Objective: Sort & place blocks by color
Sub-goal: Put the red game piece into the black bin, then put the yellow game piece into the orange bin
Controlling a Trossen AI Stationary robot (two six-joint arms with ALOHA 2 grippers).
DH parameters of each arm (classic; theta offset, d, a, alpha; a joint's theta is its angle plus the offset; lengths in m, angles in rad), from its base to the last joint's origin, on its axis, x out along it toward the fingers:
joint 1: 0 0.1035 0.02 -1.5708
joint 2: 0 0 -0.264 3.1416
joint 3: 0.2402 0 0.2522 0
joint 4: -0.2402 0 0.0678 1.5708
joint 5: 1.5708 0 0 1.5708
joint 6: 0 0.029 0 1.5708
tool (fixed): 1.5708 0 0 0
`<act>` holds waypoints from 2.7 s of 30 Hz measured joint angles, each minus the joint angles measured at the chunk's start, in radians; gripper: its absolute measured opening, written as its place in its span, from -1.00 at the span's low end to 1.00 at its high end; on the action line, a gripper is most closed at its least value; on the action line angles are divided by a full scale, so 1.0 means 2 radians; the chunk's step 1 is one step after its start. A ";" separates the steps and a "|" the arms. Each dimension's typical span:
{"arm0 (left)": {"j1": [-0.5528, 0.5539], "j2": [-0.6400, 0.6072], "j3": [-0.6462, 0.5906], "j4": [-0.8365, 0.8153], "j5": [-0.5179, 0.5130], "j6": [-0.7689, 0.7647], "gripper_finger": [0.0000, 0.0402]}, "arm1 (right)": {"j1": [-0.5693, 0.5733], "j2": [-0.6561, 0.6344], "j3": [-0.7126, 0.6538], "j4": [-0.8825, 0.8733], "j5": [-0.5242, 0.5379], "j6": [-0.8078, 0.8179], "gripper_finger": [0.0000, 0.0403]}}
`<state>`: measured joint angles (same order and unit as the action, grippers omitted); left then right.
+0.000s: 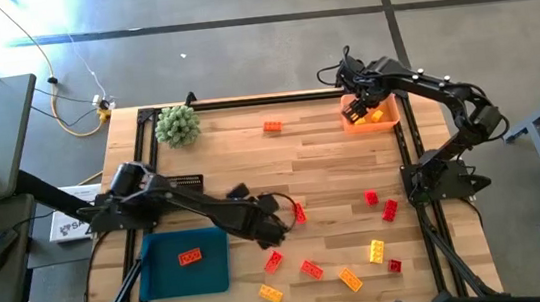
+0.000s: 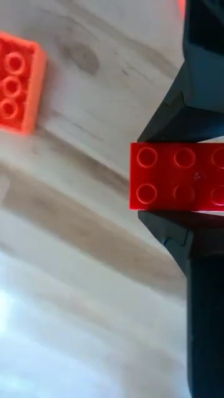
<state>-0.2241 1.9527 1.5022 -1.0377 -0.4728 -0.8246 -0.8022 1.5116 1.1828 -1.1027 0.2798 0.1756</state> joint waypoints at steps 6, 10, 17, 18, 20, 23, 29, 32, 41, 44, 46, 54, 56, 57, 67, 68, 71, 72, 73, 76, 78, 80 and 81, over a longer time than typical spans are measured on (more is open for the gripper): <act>0.001 -0.038 0.000 -0.147 -0.055 -0.069 -0.42 | 0.024 0.000 0.000 0.000 0.000 -0.001 -0.02; 0.004 -0.056 0.000 -0.238 -0.075 -0.129 -0.42 | 0.042 0.000 0.000 0.001 0.000 -0.009 -0.02; 0.014 -0.109 -0.056 -0.257 -0.096 -0.171 -0.42 | 0.074 0.000 0.000 0.004 0.000 -0.009 -0.02; 0.017 -0.117 -0.071 -0.255 -0.098 -0.185 -0.42 | 0.079 0.000 0.000 0.004 0.000 -0.009 -0.02; 0.025 -0.141 -0.107 -0.256 -0.090 -0.212 -0.42 | 0.087 0.000 0.000 0.004 0.000 -0.008 -0.02; 0.036 -0.180 -0.154 -0.234 -0.080 -0.230 -0.42 | 0.099 0.000 0.000 0.004 -0.001 -0.007 -0.02; 0.055 -0.237 -0.239 -0.179 -0.049 -0.240 -0.42 | 0.117 0.000 0.000 0.005 -0.009 0.013 -0.02; 0.068 -0.257 -0.277 -0.159 -0.035 -0.241 -0.42 | 0.124 0.000 0.000 0.005 -0.029 0.015 -0.02; 0.119 -0.290 -0.338 -0.119 0.011 -0.223 -0.41 | 0.153 0.000 0.000 0.027 -0.064 0.013 -0.02; 0.128 -0.294 -0.354 -0.087 0.024 -0.209 -0.41 | 0.159 0.000 0.000 0.066 -0.067 0.013 -0.02; 0.131 -0.299 -0.361 -0.081 0.033 -0.206 -0.41 | 0.161 0.000 0.000 0.089 -0.068 0.013 -0.02; 0.158 -0.311 -0.378 -0.071 0.057 -0.172 -0.41 | 0.160 0.000 0.000 0.131 -0.076 0.013 -0.02; 0.163 -0.308 -0.377 -0.057 0.064 -0.162 -0.41 | 0.160 0.000 0.000 0.132 -0.076 0.011 -0.02; 0.165 -0.309 -0.377 -0.060 0.066 -0.156 -0.41 | 0.160 0.000 0.000 0.135 -0.076 0.008 -0.02; 0.171 -0.309 -0.377 -0.055 0.078 -0.139 -0.23 | 0.161 0.000 0.000 0.203 -0.079 -0.053 -0.02; 0.171 -0.309 -0.377 -0.055 0.079 -0.138 -0.20 | 0.161 0.000 0.000 0.213 -0.079 -0.058 -0.02; 0.171 -0.309 -0.377 -0.055 0.085 -0.131 -0.12 | 0.161 0.000 0.000 0.245 -0.079 -0.077 -0.02; 0.171 -0.309 -0.377 -0.055 0.087 -0.130 -0.10 | 0.161 0.000 0.000 0.254 -0.079 -0.078 -0.02; 0.171 -0.309 -0.377 -0.055 0.088 -0.130 -0.08 | 0.161 0.000 0.000 0.260 -0.080 -0.079 -0.02; 0.171 -0.309 -0.377 -0.055 0.089 -0.130 -0.04 | 0.163 0.000 0.000 0.266 -0.092 -0.079 -0.02; 0.171 -0.309 -0.377 -0.055 0.089 -0.129 -0.03 | 0.168 0.000 0.000 0.257 -0.092 -0.075 -0.02; 0.171 -0.309 -0.377 -0.055 0.089 -0.122 -0.03 | 0.175 0.000 0.000 0.238 -0.094 -0.065 -0.02; 0.171 -0.309 -0.377 -0.055 0.089 -0.119 -0.04 | 0.180 0.000 0.000 0.228 -0.099 -0.059 -0.02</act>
<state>0.1173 1.3342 0.7486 -1.1471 -0.2958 -1.0621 -0.4431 1.5108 1.1828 -0.6475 0.0817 0.0571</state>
